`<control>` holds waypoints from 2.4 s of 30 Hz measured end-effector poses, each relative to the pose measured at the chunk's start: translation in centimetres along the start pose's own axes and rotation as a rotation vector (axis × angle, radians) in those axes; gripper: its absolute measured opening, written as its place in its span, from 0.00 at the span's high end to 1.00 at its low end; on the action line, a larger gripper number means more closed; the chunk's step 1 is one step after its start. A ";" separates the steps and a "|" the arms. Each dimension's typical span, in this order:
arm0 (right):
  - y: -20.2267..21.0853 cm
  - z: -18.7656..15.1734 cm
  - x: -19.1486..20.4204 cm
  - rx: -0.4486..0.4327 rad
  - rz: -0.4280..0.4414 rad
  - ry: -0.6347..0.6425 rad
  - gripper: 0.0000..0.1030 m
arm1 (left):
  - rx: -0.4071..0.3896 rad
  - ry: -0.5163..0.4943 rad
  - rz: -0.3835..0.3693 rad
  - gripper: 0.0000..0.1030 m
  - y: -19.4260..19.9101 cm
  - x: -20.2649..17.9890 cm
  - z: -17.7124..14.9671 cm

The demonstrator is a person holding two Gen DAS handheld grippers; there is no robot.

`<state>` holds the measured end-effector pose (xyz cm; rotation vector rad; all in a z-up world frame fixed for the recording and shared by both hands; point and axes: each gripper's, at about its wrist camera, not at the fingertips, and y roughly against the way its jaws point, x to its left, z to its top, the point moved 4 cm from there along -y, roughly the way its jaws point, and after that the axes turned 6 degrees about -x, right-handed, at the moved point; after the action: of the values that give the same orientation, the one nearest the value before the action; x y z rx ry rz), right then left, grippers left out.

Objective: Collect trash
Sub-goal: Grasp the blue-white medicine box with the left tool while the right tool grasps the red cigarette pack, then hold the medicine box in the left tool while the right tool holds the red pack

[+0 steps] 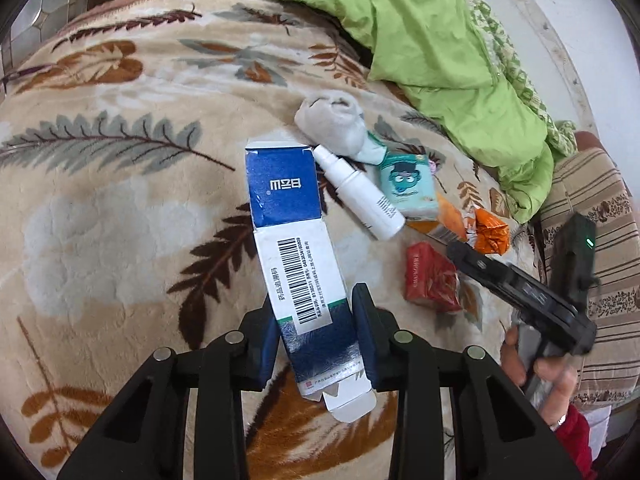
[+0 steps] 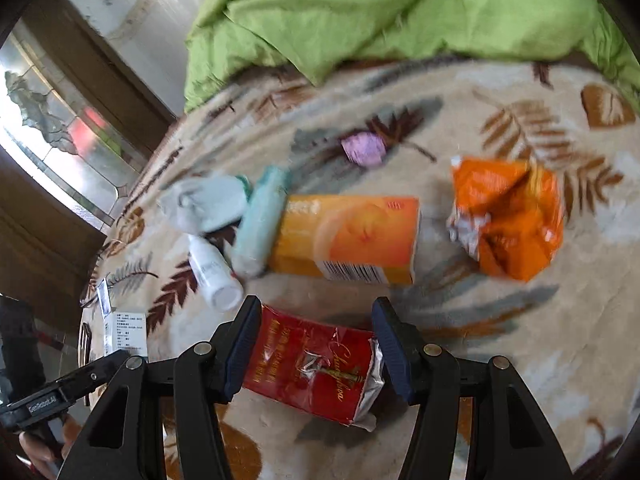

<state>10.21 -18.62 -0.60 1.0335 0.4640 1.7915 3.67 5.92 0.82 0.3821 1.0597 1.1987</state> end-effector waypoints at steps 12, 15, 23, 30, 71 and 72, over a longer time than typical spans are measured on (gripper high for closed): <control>2.9 -5.8 5.8 0.119 0.061 0.262 0.36 | -0.005 -0.024 -0.001 0.70 -2.4 0.5 0.6; 1.9 -6.2 6.9 0.125 0.007 0.374 0.34 | -0.016 -0.034 -0.015 0.72 -1.6 0.5 0.7; -0.1 -7.7 6.6 0.116 -0.085 0.468 0.41 | -0.047 -0.058 -0.038 0.72 0.9 0.4 0.0; 5.3 -8.4 6.2 -0.044 -0.168 0.292 0.43 | -0.119 -0.140 -0.046 0.72 4.5 -2.0 -2.0; 21.3 -19.5 3.5 -0.351 -0.244 0.011 0.43 | -0.355 -0.598 0.181 0.72 11.8 -11.0 -15.6; 21.2 -19.5 3.5 -0.351 -0.245 0.012 0.43 | -0.356 -0.600 0.180 0.72 11.8 -11.1 -15.7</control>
<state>-18.08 -22.48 4.72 0.6909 0.2576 1.5885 -15.77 -3.78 6.87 0.5212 0.2923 1.2895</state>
